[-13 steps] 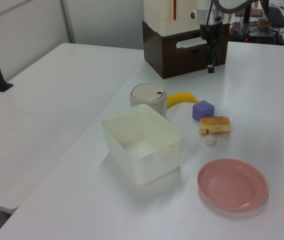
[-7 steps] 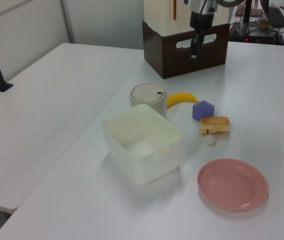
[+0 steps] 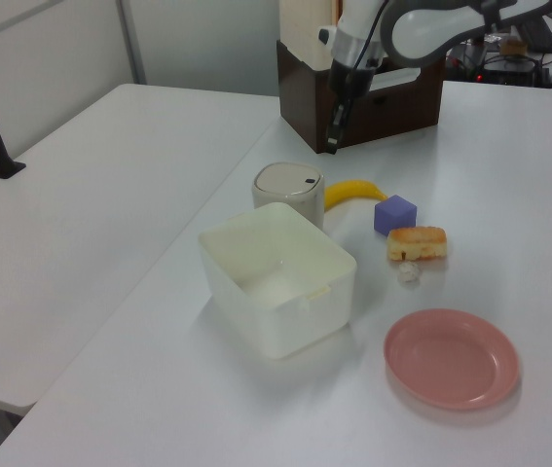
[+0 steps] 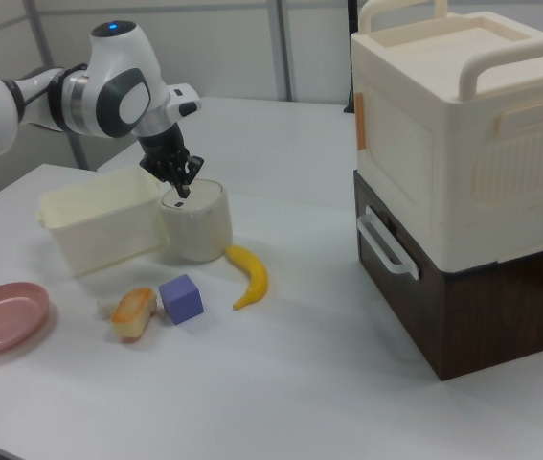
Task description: Open the trash can
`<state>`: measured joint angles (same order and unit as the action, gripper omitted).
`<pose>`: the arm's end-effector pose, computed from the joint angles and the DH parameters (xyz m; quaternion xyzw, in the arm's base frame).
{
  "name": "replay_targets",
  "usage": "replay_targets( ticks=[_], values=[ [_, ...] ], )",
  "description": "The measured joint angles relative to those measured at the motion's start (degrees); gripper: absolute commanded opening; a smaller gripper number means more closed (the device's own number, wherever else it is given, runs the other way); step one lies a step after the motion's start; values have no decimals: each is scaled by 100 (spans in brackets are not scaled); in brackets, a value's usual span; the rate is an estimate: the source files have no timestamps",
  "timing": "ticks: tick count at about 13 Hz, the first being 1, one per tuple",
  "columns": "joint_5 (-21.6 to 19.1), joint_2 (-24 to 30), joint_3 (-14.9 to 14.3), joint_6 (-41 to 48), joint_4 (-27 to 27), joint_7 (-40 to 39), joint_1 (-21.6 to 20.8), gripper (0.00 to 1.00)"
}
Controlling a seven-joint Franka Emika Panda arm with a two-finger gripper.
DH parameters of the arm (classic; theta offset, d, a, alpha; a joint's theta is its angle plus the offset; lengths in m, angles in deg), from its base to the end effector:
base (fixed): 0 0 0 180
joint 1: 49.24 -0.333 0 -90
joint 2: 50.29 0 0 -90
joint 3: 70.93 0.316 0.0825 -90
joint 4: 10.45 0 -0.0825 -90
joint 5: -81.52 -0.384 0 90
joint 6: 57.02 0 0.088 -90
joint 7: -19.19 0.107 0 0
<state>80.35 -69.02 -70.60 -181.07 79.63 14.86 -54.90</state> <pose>0.6790 0.0716 0.4800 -0.9875 -0.0843 -0.1324 0.0120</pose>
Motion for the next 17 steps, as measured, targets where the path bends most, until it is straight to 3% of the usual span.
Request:
replay_targets(
  ticks=[8, 13, 15, 17],
  values=[
    [0, -671, 1, -1158, -138, 36, -218, 0],
    [0, -753, 1, -1447, -171, 41, -219, 0],
    [-6, -753, 1, -1447, -214, 53, -219, 7],
    [-8, -701, -4, -1397, -290, 62, -214, 20]
  ],
)
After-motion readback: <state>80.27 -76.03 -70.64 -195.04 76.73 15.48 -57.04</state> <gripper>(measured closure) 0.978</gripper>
